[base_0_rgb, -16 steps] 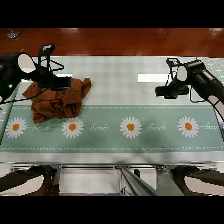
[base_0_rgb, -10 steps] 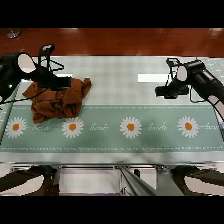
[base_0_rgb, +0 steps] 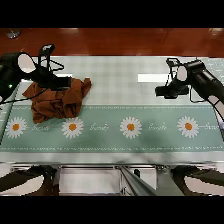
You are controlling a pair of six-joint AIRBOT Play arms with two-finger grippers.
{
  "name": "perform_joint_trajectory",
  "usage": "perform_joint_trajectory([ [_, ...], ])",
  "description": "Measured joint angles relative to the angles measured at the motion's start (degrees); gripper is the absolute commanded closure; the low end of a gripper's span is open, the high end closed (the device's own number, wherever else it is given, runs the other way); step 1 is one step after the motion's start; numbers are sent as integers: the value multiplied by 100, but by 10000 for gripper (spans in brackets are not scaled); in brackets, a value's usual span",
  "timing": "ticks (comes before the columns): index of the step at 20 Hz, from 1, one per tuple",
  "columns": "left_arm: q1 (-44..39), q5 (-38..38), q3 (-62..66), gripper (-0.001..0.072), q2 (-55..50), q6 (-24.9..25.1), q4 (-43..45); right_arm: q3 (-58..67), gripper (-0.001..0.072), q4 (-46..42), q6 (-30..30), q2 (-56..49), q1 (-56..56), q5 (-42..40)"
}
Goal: Fold the shirts.
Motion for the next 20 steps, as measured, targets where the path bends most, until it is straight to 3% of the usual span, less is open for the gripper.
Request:
perform_joint_trajectory([
  [3,-2,122,0,657,0,0,2,0,681,2,11,0,0,-76],
  [4,0,212,0,457,0,0,2,-2,533,-2,11,0,0,-105],
  [5,0,319,0,15,0,2,2,-4,144,-26,13,0,0,-168],
  [6,0,422,2,2,0,2,2,-4,89,-63,13,0,0,-229],
  [12,455,387,258,4,-13,122,999,-37,90,-293,-468,17,0,286],
  [16,1025,323,-243,3,-275,79,699,-273,89,-63,-601,107,11,374],
  [20,1095,380,-485,6,-868,125,111,-457,90,398,-610,136,11,66],
])
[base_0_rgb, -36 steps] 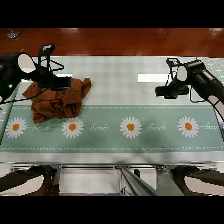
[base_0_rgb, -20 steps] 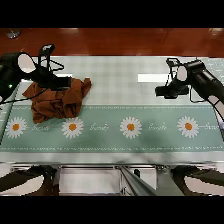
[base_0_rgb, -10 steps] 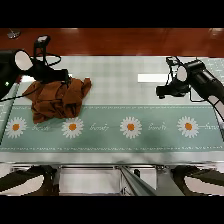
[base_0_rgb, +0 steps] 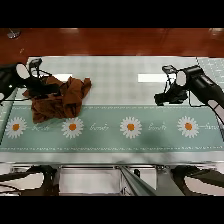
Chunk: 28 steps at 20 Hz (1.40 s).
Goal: Fold the shirts.
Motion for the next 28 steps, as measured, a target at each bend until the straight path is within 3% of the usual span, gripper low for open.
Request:
perform_joint_trajectory([
  [1,-46,-15,-20,12,-151,22,-122,-22,89,79,7,4,0,-66],
  [2,-103,-37,-33,202,-299,48,-219,-39,90,122,26,7,0,-133],
  [3,-155,-118,-39,662,-422,87,-289,-48,89,170,46,7,0,-190],
  [8,-214,-796,496,670,-511,605,-575,-72,90,247,66,205,0,-323],
  [13,-210,-872,1646,670,505,1067,-1556,-72,90,-87,94,1300,0,-378],
  [21,-831,70,2192,670,2411,1255,-3329,-72,90,-332,118,3600,0,-22],
  [26,-2232,857,1740,670,2697,1434,-3585,-74,91,-350,175,4468,0,437],
  [28,-2846,1585,1078,670,2732,1335,-3633,-74,91,-352,175,4642,0,603],
])
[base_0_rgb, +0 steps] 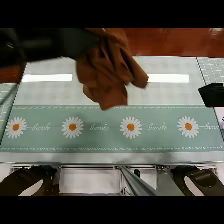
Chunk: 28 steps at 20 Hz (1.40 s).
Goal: Fold the shirts.
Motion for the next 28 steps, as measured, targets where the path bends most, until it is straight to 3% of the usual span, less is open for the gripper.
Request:
perform_joint_trajectory([
  [4,-955,1694,-1523,669,-22,-127,-334,-96,89,11,0,140,0,160],
  [7,-1121,2068,-2612,657,-44,-166,-387,-439,89,352,-146,157,0,179],
  [8,-1069,2013,-2942,502,-52,-168,-385,-629,88,590,-205,120,0,160],
  [9,-973,1856,-3220,177,-59,-173,-374,-844,88,839,-238,59,0,101],
  [10,-846,1674,-3464,5,-74,-186,-356,-1049,89,1080,-264,-22,0,-9],
  [15,492,-50,-3692,6,-118,-188,273,-1613,86,2315,-522,-879,-59,-802],
  [18,1829,-1062,-3200,7,-52,-136,586,-1329,85,2577,-763,-1353,-527,-960],
  [21,2811,-1589,-2951,7,-37,4,393,-1202,86,2468,-920,-1550,-1449,-960],
  [24,2835,-2024,-2907,7,-321,573,-391,-1578,90,2452,-1014,-1626,-2203,-911],
  [28,1864,-1849,-2839,7,-1198,892,-560,-2535,90,2951,-1268,-1659,-2288,-1034],
])
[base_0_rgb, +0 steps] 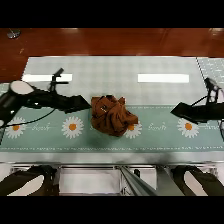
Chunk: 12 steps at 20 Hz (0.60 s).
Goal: Fold the shirts.
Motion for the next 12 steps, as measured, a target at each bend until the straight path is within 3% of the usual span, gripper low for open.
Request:
perform_joint_trajectory([
  [2,-428,184,175,11,-544,28,-11,-323,90,236,-74,-20,247,-186],
  [3,-579,212,310,149,-822,37,-4,-431,90,339,-96,-44,407,-286],
  [4,-667,245,461,609,-1058,28,-11,-498,90,446,-114,-83,557,-374],
  [5,-719,251,632,669,-1283,31,-9,-551,90,579,-118,-149,721,-503],
  [12,-330,-584,1622,668,-1801,291,0,-651,91,1611,-197,-975,1891,-1174],
])
